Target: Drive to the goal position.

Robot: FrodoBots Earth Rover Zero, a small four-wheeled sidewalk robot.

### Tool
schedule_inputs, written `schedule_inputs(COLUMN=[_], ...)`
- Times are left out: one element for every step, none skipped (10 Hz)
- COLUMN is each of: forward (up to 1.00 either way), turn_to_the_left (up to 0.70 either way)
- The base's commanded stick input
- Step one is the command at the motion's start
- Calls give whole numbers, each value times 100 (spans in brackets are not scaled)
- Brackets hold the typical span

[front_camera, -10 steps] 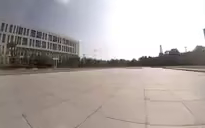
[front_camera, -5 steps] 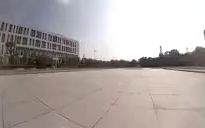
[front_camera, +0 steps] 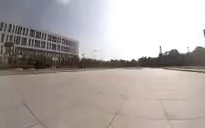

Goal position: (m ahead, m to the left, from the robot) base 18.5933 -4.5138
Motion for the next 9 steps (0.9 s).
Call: schedule_inputs(forward=[70, 70, 70, 70, 70, 70, 70, 70, 70], turn_to_the_left=[-31, -31, -31, -13, 0, 0, 0, 0, 0])
